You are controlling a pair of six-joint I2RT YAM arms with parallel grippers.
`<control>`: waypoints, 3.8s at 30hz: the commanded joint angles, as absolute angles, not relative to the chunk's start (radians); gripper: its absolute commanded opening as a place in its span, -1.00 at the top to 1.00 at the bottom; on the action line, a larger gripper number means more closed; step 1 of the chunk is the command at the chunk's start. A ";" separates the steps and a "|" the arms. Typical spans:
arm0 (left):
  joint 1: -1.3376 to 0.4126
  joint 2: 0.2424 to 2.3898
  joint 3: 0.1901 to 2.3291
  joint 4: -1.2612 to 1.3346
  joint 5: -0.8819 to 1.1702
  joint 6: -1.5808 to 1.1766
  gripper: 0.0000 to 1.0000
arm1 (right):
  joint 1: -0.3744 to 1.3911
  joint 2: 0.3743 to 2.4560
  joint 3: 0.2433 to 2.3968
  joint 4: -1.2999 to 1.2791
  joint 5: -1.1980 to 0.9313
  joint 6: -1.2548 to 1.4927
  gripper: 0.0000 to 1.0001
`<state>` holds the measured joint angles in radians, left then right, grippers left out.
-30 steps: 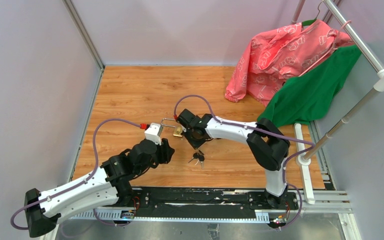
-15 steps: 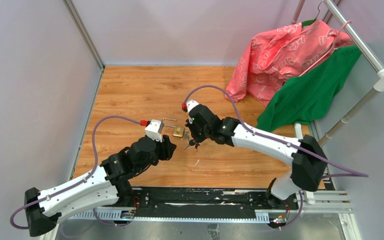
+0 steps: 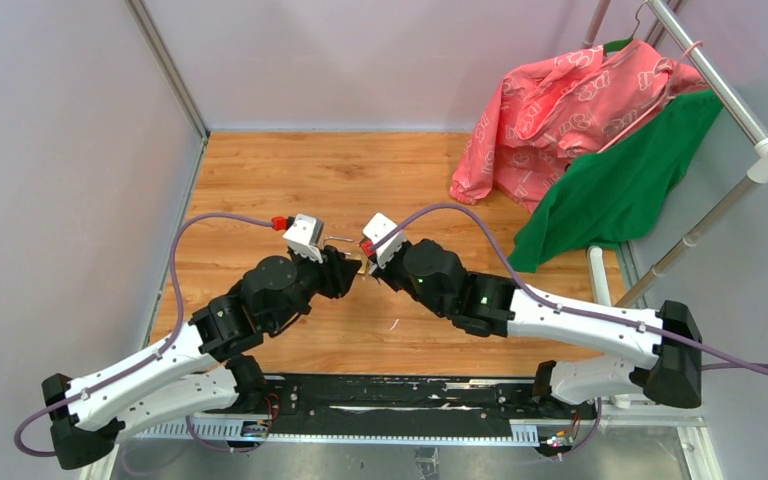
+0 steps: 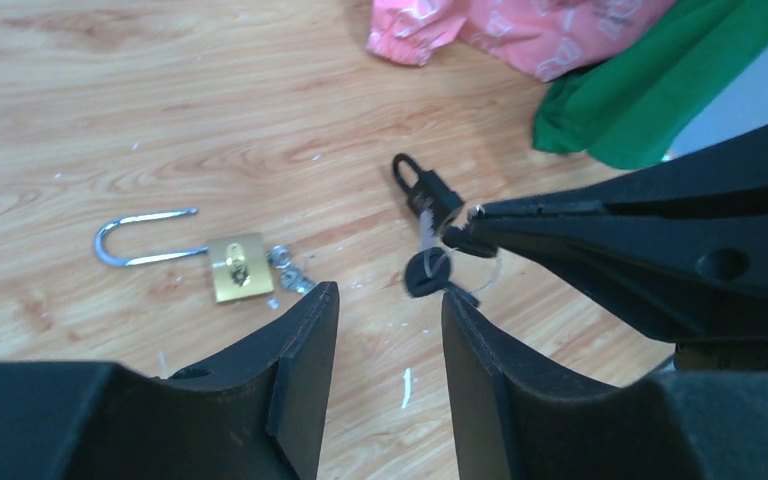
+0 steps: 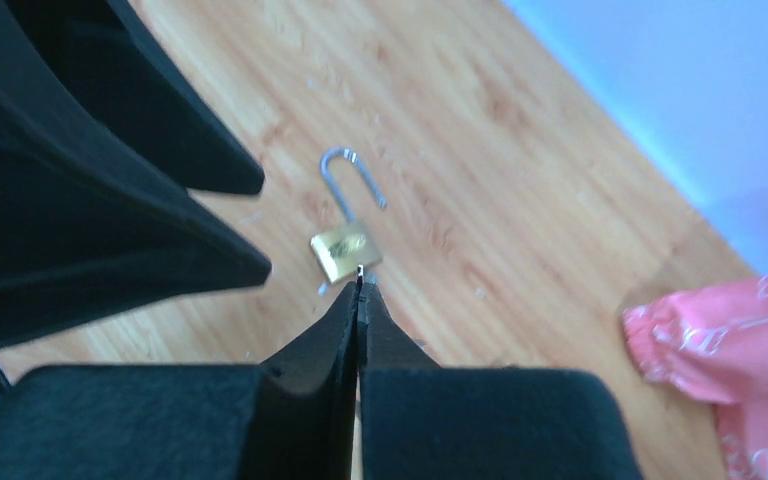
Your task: Unlock with the key
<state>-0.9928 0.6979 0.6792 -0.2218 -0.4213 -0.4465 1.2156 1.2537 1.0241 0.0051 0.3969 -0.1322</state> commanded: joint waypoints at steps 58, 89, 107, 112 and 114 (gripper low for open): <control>-1.312 1.314 0.482 1.553 -0.721 0.888 -0.66 | 1.073 1.224 1.410 -0.426 0.448 0.650 1.00; -1.301 1.267 0.495 1.535 -0.802 0.858 1.00 | 1.074 1.173 1.374 -0.456 0.440 0.728 1.00; -1.035 0.891 0.572 0.145 -0.537 -0.174 0.21 | 0.820 1.629 1.338 -0.487 -0.094 0.128 -0.37; -1.025 0.847 0.550 0.090 -0.526 -0.224 0.20 | 0.807 1.819 1.447 -0.518 -0.116 0.069 -0.38; -1.024 0.815 0.539 0.078 -0.529 -0.238 0.20 | 0.806 1.888 1.486 -0.529 -0.093 0.047 -0.37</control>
